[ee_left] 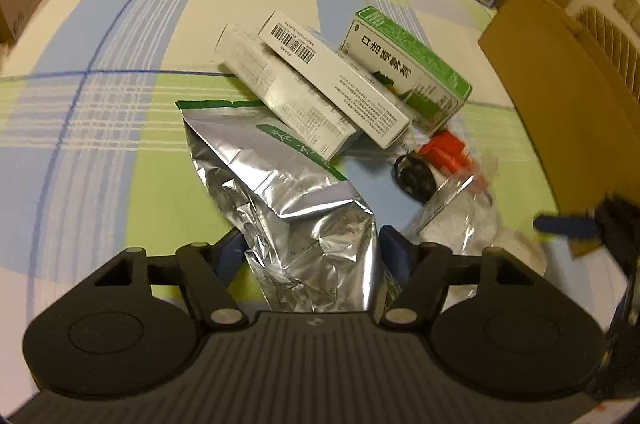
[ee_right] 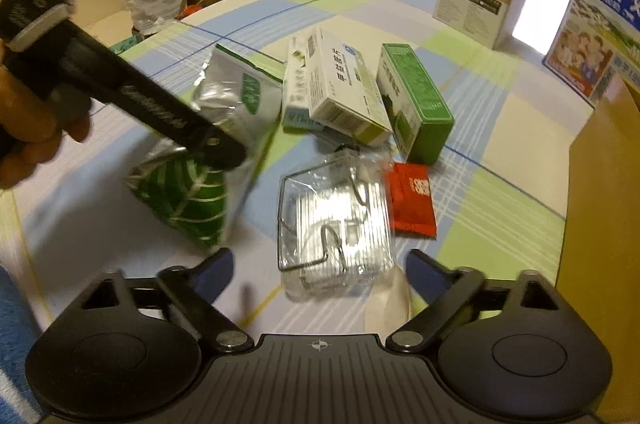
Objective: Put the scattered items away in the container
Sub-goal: 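Close the left tool on the foil bag while the right tool grips the clear plastic box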
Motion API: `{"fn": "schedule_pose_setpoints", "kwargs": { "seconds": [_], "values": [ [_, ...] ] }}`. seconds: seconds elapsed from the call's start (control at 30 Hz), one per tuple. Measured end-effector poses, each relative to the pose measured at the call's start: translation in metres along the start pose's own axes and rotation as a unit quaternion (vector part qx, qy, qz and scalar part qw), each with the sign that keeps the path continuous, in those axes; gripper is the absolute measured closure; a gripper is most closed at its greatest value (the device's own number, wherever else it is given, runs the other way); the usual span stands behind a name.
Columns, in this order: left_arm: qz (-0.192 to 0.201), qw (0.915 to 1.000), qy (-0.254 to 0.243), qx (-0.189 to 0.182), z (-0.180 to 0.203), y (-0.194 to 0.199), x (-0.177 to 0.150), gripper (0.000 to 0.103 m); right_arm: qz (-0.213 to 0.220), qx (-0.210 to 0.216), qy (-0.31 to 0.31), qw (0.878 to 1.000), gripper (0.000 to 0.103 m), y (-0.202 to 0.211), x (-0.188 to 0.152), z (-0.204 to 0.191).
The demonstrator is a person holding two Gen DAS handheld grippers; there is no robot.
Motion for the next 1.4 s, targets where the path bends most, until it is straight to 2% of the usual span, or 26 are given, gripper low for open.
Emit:
{"fn": "schedule_pose_setpoints", "kwargs": {
  "seconds": [0.17,0.3,0.37,0.43,0.47,0.7,0.9,1.0,1.03,1.13,1.23,1.4],
  "values": [
    [-0.021,0.9987,-0.045,0.013,-0.008,0.017,-0.018,0.037,0.003,-0.012,0.018,1.000,0.034,-0.010,0.003,-0.005],
    [-0.033,0.9978,-0.056,0.014,-0.014,0.027,-0.032,0.036,0.003,-0.023,0.043,0.999,0.043,-0.017,0.002,-0.011],
    [-0.035,0.9979,-0.053,0.009,-0.015,0.029,-0.034,0.034,0.008,-0.029,0.054,0.998,0.048,-0.018,0.002,-0.013],
    [-0.036,0.9983,-0.046,0.009,-0.017,0.027,-0.035,0.032,0.009,-0.028,0.053,0.998,0.061,-0.017,0.002,-0.015],
    [-0.036,0.9984,-0.041,0.011,-0.018,0.026,-0.035,0.030,0.009,-0.026,0.052,0.998,0.064,-0.016,0.002,-0.016],
    [-0.027,0.9995,0.000,0.015,-0.024,0.021,-0.033,0.026,0.012,-0.015,0.032,0.999,0.075,-0.001,-0.005,-0.025],
    [-0.029,0.9992,0.008,0.025,-0.030,0.014,-0.032,0.027,0.012,-0.016,0.025,0.999,0.074,-0.001,-0.018,-0.030],
    [-0.025,0.9994,-0.007,0.023,-0.026,0.016,-0.032,0.037,0.016,-0.013,0.023,1.000,0.066,-0.001,-0.019,-0.030],
    [-0.025,0.9993,-0.015,0.024,-0.024,0.017,-0.033,0.038,0.017,-0.011,0.024,0.999,0.061,-0.002,-0.019,-0.031],
    [-0.032,0.9982,-0.046,0.019,-0.016,0.023,-0.038,0.042,0.022,-0.009,0.033,0.999,0.054,-0.003,-0.022,-0.034],
    [-0.042,0.9961,-0.078,0.005,-0.005,0.031,-0.050,0.042,0.027,-0.014,0.046,0.999,0.054,-0.006,-0.024,-0.037],
    [-0.042,0.9966,-0.070,-0.002,-0.002,0.037,-0.063,0.040,0.048,-0.032,0.059,0.997,0.055,-0.011,-0.021,-0.036]
  ]
}}
Point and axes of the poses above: each gripper's, at about its wrist camera, not at the fingertips, and y roughly against the way its jaws point, z to its right, x to its top, the point moved 9 cm from there along -y, roughly the way its jaws point, and after that the axes turned 15 degrees about -y, right-handed, at the moved point
